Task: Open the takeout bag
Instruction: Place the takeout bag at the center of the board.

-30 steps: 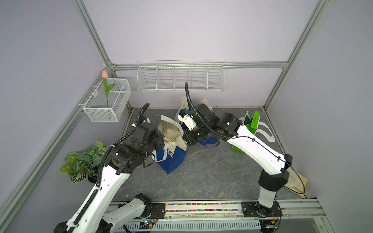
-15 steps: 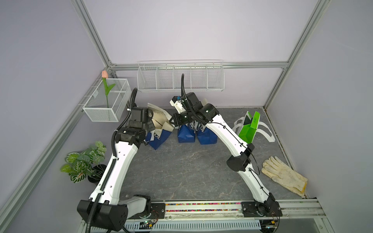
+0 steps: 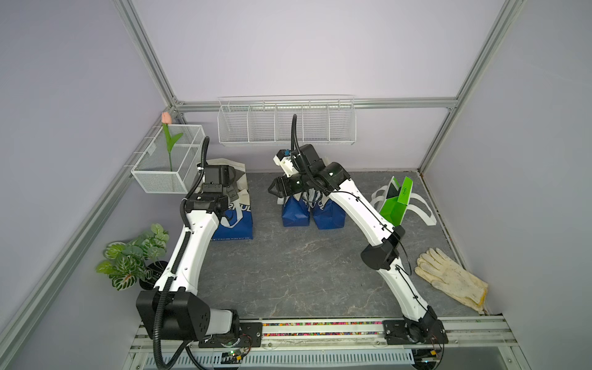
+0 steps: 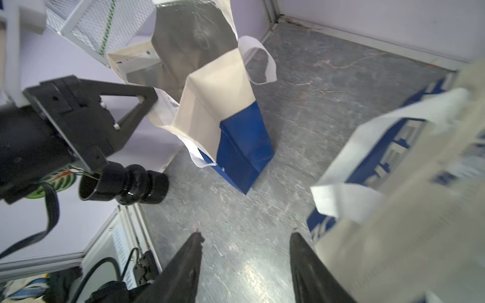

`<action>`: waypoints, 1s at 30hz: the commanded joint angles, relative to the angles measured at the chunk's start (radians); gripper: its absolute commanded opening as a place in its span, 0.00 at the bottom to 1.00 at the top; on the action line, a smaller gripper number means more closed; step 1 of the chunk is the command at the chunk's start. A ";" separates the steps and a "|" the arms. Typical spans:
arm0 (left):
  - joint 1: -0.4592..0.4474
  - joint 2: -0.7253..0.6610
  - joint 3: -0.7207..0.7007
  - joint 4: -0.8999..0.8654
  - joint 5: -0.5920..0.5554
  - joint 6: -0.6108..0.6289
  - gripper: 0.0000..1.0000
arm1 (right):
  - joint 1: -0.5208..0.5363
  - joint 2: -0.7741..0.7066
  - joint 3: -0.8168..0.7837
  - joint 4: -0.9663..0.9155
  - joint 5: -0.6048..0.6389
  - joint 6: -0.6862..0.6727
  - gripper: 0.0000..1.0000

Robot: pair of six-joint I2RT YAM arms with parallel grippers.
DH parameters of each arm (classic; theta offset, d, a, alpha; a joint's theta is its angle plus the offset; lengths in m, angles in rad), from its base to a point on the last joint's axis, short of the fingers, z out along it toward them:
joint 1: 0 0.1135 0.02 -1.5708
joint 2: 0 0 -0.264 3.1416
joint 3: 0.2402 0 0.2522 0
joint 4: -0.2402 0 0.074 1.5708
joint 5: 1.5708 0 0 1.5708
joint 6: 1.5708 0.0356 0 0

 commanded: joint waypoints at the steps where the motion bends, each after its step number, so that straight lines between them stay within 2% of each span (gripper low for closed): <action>1: 0.007 -0.007 0.026 0.100 -0.049 0.029 0.00 | 0.027 -0.182 -0.061 -0.192 0.334 -0.073 0.79; 2: 0.009 -0.001 0.037 0.102 -0.054 0.029 0.00 | 0.030 -0.206 -0.099 -0.215 0.414 -0.071 0.89; 5: 0.011 0.018 0.071 0.114 -0.068 0.047 0.00 | 0.025 -0.290 -0.244 -0.251 0.611 -0.045 0.91; 9: 0.012 0.035 0.066 0.127 -0.093 0.064 0.00 | -0.002 -0.403 -0.456 -0.195 0.710 -0.026 0.92; 11: 0.013 0.035 0.039 0.130 -0.098 0.058 0.00 | -0.023 -0.432 -0.530 -0.153 0.703 -0.027 0.93; 15: 0.013 0.026 0.004 0.119 -0.089 0.023 0.00 | -0.089 -0.449 -0.631 -0.051 0.509 -0.032 0.88; 18: 0.012 0.026 0.011 0.081 -0.086 -0.006 0.00 | -0.111 -0.461 -0.685 0.034 0.434 -0.037 0.87; 21: 0.015 0.026 0.024 0.043 -0.065 -0.029 0.18 | -0.134 -0.431 -0.663 0.042 0.413 -0.029 0.84; 23: 0.015 0.021 0.026 0.028 -0.053 -0.037 0.27 | -0.147 -0.404 -0.641 0.034 0.407 -0.028 0.79; 28: 0.015 -0.017 0.029 -0.007 -0.035 -0.079 0.51 | -0.159 -0.353 -0.599 0.005 0.421 -0.035 0.52; 30: 0.015 -0.030 0.038 -0.023 -0.014 -0.094 0.59 | -0.160 -0.351 -0.596 0.004 0.426 -0.037 0.44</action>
